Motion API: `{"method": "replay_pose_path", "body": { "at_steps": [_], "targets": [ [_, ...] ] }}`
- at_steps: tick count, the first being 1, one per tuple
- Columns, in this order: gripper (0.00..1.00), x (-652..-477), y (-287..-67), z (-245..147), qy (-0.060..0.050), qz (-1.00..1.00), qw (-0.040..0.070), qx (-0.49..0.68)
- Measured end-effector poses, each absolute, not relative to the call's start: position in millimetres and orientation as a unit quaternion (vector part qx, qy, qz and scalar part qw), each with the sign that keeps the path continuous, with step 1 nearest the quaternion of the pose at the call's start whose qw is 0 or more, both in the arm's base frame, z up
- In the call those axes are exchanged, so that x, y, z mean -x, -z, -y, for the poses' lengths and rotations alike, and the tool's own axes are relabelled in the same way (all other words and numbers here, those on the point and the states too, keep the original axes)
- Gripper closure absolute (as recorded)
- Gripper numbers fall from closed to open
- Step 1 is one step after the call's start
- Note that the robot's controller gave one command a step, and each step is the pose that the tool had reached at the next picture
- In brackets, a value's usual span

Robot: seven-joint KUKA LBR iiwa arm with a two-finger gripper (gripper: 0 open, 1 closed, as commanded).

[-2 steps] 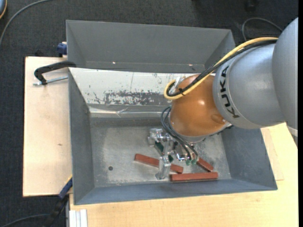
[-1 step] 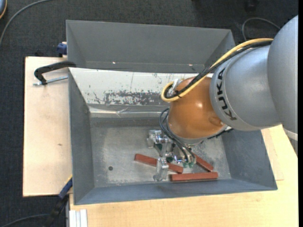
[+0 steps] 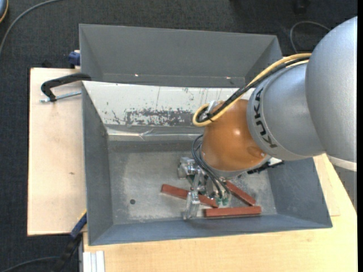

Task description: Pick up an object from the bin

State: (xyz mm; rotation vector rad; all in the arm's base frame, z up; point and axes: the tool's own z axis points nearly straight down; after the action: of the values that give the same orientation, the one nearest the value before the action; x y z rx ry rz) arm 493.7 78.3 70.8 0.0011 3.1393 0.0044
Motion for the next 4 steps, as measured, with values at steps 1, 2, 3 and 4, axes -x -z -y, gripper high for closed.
{"method": "replay_pose_path", "body": {
  "at_steps": [1,2,3,4],
  "targets": [
    [0.0,-494.5,-71.7,-79.7,-0.001,-1.0,0.002,0.0],
    [1.0,-494.5,-71.2,-79.2,-0.001,-1.0,0.001,-0.001],
    [1.0,-495.3,-73.2,-80.0,-0.001,-1.0,0.002,-0.001],
    [1.0,-496.3,-80.8,-80.9,-0.001,-1.0,0.003,-0.001]
  ]
}}
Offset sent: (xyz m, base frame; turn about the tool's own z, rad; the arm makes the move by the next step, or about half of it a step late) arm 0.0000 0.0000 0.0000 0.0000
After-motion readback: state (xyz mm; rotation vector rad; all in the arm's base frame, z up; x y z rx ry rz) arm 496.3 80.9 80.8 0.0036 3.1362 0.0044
